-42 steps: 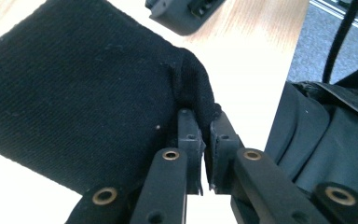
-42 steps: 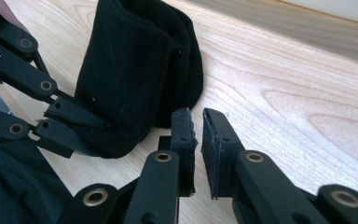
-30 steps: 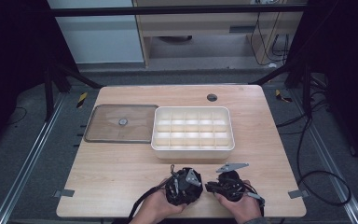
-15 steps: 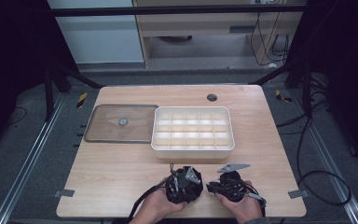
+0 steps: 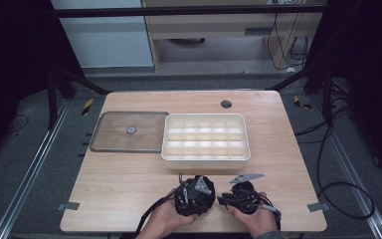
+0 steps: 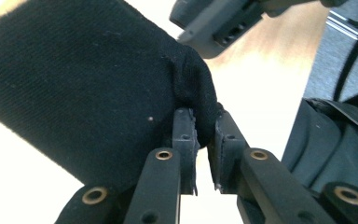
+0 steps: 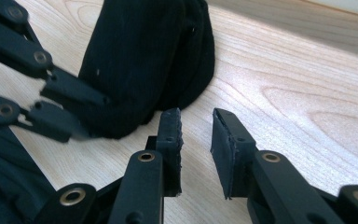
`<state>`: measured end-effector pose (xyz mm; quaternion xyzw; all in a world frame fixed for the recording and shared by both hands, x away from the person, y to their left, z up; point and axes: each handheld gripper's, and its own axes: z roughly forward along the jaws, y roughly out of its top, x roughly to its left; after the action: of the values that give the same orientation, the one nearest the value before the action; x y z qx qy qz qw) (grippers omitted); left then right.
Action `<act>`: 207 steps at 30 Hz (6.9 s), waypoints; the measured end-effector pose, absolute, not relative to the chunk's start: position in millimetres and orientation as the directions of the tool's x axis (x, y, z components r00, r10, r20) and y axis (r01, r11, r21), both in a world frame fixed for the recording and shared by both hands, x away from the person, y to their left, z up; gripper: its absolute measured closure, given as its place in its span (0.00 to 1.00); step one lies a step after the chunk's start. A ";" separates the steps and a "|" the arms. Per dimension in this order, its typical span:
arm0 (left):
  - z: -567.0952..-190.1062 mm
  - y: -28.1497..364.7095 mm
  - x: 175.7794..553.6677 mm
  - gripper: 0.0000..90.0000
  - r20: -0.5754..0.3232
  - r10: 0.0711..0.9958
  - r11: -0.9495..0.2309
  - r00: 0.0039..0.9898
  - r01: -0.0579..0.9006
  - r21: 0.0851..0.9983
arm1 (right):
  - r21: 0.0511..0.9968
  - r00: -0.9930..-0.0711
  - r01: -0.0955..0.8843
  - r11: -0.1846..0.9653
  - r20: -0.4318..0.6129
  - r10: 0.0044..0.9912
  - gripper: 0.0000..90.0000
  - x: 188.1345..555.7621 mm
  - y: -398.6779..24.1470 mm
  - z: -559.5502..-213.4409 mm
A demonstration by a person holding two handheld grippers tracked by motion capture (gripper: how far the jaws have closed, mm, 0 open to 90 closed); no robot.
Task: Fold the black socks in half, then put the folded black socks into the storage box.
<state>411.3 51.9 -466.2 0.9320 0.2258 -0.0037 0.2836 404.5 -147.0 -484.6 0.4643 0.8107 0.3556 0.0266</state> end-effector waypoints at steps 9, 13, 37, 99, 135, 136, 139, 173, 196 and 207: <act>-461.7 55.1 408.0 0.80 -0.105 0.430 -0.725 0.897 0.412 0.552 | 0.605 -0.562 0.735 0.308 0.289 0.775 0.79 404.0 -150.0 -485.0; -456.5 60.0 406.7 0.75 -0.086 0.444 -0.708 0.892 0.408 0.577 | 0.603 -0.559 0.737 0.306 0.289 0.777 0.79 404.0 -151.3 -485.0; -444.8 70.7 396.6 0.53 -0.043 0.429 -0.695 0.902 0.360 0.622 | 0.613 -0.550 0.735 0.290 0.289 0.784 0.68 404.0 -155.4 -479.9; -481.6 287.6 411.1 0.15 -0.003 0.852 -0.370 0.523 0.607 0.703 | 0.507 -0.494 0.803 0.314 0.270 0.827 0.57 453.8 -75.1 -478.6; -490.9 309.3 415.3 0.04 0.043 0.877 -0.375 0.478 0.629 0.681 | 0.671 -0.534 0.633 0.385 0.019 0.845 0.71 461.6 -150.1 -325.2; -490.9 309.3 415.3 0.04 0.043 0.877 -0.375 0.478 0.629 0.681 | 0.675 -0.530 0.632 0.382 0.017 0.848 0.71 464.1 -153.9 -320.3; -491.3 311.6 414.9 0.04 0.060 0.887 -0.373 0.459 0.633 0.678 | 0.672 -0.519 0.637 0.376 0.014 0.855 0.71 472.3 -163.3 -309.1; -505.3 309.8 427.9 0.01 0.020 0.893 -0.341 0.449 0.648 0.681 | 0.662 -0.425 0.653 0.367 -0.081 0.901 0.70 518.7 -197.1 -298.0; -509.0 311.1 427.5 0.00 0.020 0.895 -0.325 0.445 0.622 0.712 | 0.617 -0.429 0.686 0.385 -0.084 0.899 0.70 539.4 -183.9 -324.2; -509.0 311.1 427.6 0.00 0.020 0.895 -0.326 0.445 0.622 0.712 | 0.590 -0.437 0.693 0.415 -0.115 0.892 0.70 544.6 -174.2 -331.7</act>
<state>427.6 311.1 -509.0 0.7863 0.4824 0.2113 0.3232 544.6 -174.2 -331.7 0.4867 0.8141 0.2357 0.2115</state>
